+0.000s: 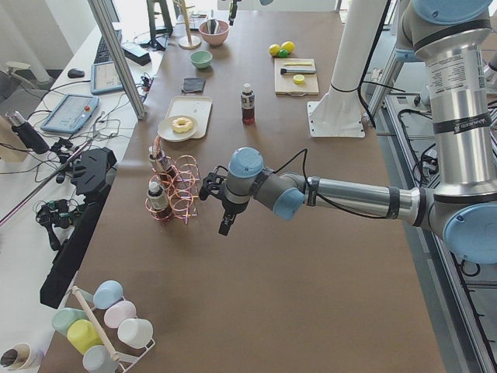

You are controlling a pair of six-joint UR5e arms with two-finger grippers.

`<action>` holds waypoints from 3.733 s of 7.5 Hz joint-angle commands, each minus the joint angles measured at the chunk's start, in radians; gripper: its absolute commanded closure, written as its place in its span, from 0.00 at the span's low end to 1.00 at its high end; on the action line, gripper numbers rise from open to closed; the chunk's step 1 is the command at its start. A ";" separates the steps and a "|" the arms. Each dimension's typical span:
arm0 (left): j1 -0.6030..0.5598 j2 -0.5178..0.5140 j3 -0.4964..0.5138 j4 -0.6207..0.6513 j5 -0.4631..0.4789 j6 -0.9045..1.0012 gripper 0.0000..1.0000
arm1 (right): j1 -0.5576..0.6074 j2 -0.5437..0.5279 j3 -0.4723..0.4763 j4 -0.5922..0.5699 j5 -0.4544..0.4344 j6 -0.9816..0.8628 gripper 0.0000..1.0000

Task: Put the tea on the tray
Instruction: 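Move the right gripper over the standing tea bottle while the left arm withdraws, then lower the right gripper and grasp the tea bottle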

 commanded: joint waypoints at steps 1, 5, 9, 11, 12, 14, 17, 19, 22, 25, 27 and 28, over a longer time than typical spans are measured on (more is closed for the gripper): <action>-0.027 0.000 0.071 -0.003 -0.009 0.082 0.00 | -0.275 0.205 0.012 -0.008 -0.242 0.257 0.00; -0.028 0.008 0.075 -0.005 -0.009 0.082 0.00 | -0.593 0.560 0.065 -0.436 -0.548 0.488 0.00; -0.028 0.008 0.085 -0.005 -0.009 0.082 0.00 | -0.710 0.687 -0.017 -0.577 -0.691 0.583 0.00; -0.028 0.008 0.085 -0.005 -0.009 0.082 0.00 | -0.732 0.716 -0.048 -0.594 -0.711 0.591 0.01; -0.028 0.009 0.085 -0.005 -0.009 0.082 0.00 | -0.733 0.724 -0.062 -0.594 -0.714 0.596 0.02; -0.028 0.008 0.085 -0.007 -0.009 0.082 0.00 | -0.735 0.761 -0.106 -0.599 -0.723 0.602 0.04; -0.028 0.006 0.115 -0.042 -0.009 0.080 0.00 | -0.735 0.761 -0.120 -0.597 -0.725 0.603 0.17; -0.028 0.005 0.115 -0.042 -0.009 0.080 0.00 | -0.735 0.761 -0.136 -0.591 -0.726 0.603 0.21; -0.028 0.002 0.115 -0.042 -0.009 0.080 0.00 | -0.735 0.759 -0.139 -0.591 -0.725 0.602 0.28; -0.028 0.000 0.116 -0.042 -0.009 0.080 0.00 | -0.735 0.761 -0.140 -0.589 -0.725 0.602 0.28; -0.028 0.000 0.116 -0.042 -0.009 0.080 0.00 | -0.735 0.761 -0.149 -0.588 -0.726 0.597 0.28; -0.028 0.000 0.116 -0.042 -0.009 0.080 0.00 | -0.735 0.761 -0.151 -0.583 -0.736 0.596 0.28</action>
